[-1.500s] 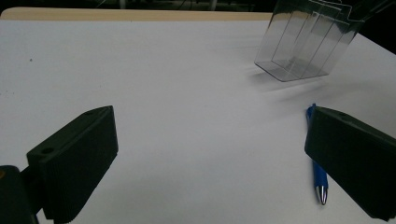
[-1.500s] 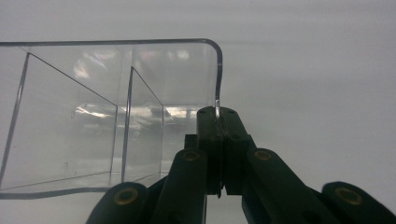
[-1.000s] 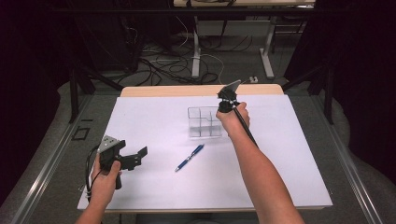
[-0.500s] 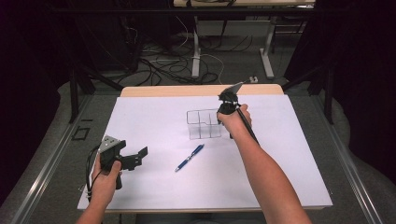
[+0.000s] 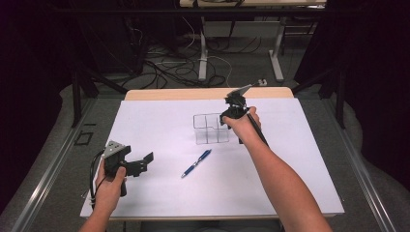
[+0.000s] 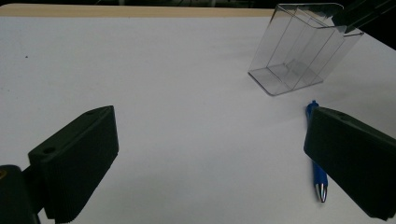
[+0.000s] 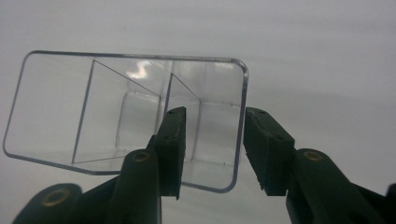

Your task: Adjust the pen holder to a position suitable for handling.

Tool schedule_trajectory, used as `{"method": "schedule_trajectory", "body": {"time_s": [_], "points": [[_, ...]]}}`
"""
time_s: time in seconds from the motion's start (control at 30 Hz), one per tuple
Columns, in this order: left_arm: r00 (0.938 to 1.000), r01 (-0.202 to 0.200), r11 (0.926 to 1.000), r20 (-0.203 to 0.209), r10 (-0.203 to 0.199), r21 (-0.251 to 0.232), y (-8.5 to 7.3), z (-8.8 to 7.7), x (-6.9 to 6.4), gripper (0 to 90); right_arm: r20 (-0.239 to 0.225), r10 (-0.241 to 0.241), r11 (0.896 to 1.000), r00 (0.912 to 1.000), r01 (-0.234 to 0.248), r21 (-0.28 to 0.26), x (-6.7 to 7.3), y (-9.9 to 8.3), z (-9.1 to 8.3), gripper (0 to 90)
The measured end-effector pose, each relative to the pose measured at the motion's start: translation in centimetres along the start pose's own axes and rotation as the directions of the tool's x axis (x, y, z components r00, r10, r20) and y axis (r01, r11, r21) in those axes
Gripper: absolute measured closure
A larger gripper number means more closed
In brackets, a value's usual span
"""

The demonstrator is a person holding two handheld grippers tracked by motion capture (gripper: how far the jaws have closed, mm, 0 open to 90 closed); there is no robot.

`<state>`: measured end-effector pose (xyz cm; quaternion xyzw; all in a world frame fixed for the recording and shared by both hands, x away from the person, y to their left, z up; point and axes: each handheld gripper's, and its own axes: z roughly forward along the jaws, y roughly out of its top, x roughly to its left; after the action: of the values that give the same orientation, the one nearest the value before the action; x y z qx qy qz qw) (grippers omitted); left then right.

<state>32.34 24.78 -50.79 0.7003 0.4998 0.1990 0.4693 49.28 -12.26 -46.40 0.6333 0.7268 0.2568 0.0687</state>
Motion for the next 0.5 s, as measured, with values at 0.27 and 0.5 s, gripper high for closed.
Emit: {"method": "schedule_trajectory", "body": {"time_s": [0.27,0.5], "points": [[1.0000,0.001,1.0000,0.000,-0.001,0.005,0.0,0.0,0.0,2.9,-0.028,-0.059,0.994,0.9979,0.056,-0.093,-0.1,-0.3,-0.8,50.2],[1.0000,-0.001,1.0000,0.000,0.001,0.004,0.0,0.0,-0.1,2.9,-0.029,-0.120,0.985,0.9923,0.115,-0.131,-0.1,-0.8,-1.6,45.0]]}}
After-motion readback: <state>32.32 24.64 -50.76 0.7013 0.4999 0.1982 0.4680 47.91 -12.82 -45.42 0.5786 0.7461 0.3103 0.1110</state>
